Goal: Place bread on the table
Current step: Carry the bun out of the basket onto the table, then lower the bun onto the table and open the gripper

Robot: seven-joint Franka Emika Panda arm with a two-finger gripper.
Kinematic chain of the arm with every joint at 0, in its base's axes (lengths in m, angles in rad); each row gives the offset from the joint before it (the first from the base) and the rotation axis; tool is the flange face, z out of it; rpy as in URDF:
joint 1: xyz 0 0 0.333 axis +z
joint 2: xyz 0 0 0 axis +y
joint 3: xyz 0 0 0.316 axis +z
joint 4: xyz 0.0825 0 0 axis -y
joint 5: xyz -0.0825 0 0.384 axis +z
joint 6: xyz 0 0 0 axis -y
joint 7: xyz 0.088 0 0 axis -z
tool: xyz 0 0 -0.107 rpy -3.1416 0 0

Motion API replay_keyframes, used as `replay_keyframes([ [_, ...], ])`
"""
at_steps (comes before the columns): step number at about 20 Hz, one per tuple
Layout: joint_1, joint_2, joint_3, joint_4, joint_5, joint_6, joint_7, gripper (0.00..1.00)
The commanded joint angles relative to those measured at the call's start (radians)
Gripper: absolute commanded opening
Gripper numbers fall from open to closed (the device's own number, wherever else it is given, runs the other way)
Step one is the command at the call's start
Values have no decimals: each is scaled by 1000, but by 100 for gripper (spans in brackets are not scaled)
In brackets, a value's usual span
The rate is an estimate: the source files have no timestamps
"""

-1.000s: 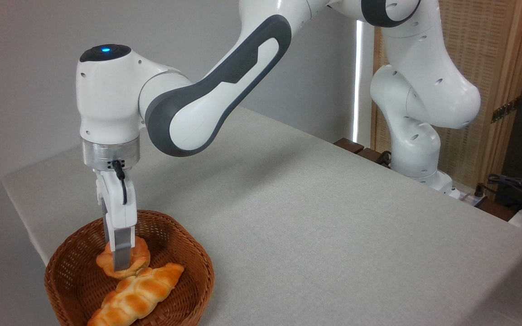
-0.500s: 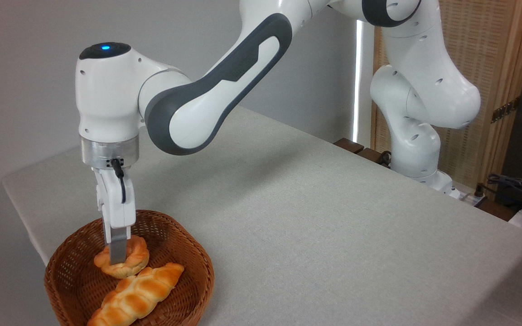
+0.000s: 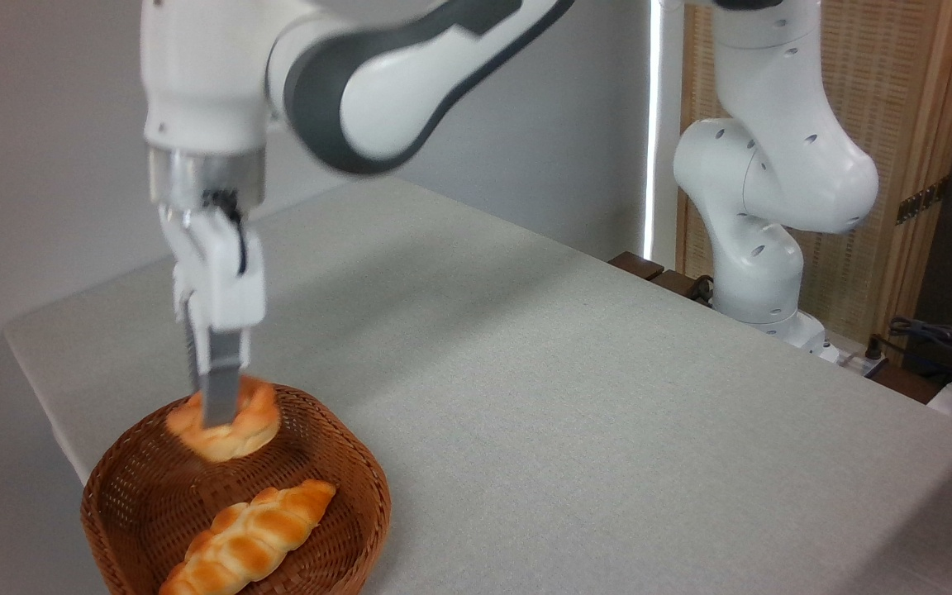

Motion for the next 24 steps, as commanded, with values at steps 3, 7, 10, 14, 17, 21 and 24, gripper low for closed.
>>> replay_keyframes([
  [3, 9, -145, 9, -44, -7, -304, 61, 28],
  [7, 6, -223, 15, -154, -7, -366, 104, 29],
  [10, -5, -276, 14, -253, -7, -339, 104, 30],
  [14, -44, -325, 12, -380, -5, -244, 102, 30],
  [17, -51, -328, 12, -420, 1, -204, 102, 30],
  [21, -75, -320, 12, -454, 4, -181, 101, 30],
  [24, -83, -314, 12, -478, 12, -175, 102, 30],
])
